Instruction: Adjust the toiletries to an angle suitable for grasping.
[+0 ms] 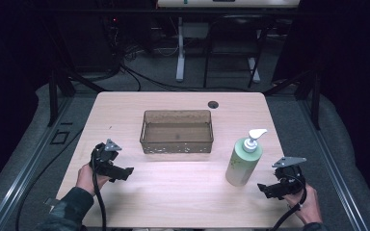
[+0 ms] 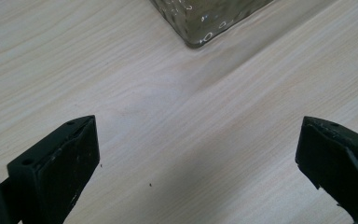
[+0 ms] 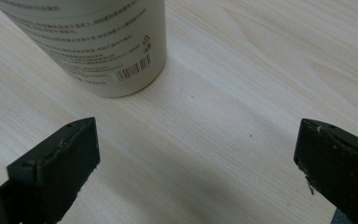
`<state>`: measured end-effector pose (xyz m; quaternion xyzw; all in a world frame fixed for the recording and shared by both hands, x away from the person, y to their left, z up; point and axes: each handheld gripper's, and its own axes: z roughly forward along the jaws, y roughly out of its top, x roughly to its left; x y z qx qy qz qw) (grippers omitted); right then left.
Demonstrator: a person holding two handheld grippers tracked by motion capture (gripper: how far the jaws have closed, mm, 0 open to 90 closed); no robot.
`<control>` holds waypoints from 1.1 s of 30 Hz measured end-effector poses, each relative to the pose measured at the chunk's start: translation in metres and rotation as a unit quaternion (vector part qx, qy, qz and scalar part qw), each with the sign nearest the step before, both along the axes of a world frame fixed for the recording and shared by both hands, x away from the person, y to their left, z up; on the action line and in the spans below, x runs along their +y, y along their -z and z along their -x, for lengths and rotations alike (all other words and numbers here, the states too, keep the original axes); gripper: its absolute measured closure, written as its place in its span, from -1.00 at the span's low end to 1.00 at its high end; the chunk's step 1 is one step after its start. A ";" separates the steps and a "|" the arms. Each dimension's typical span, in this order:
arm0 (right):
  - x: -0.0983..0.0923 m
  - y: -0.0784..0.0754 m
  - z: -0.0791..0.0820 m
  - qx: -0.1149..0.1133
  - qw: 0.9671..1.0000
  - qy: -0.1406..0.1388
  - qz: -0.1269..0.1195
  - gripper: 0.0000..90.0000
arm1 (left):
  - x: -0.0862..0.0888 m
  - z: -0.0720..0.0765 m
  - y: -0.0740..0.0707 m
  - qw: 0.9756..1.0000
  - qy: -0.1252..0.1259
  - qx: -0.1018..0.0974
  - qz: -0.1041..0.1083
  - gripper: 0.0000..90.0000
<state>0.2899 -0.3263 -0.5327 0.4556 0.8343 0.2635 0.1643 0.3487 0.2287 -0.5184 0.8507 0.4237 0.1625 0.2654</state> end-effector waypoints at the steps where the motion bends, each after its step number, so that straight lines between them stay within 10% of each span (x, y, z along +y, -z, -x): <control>1: 0.000 0.000 0.000 -0.001 1.000 0.001 -0.001 -1.00 | 0.000 0.000 0.000 1.000 -0.002 0.001 -0.002 -1.00; 33: 0.043 -0.033 0.003 -0.071 0.993 -0.061 -0.079 -1.00 | -0.002 -0.002 0.004 1.000 0.005 0.019 0.004 -1.00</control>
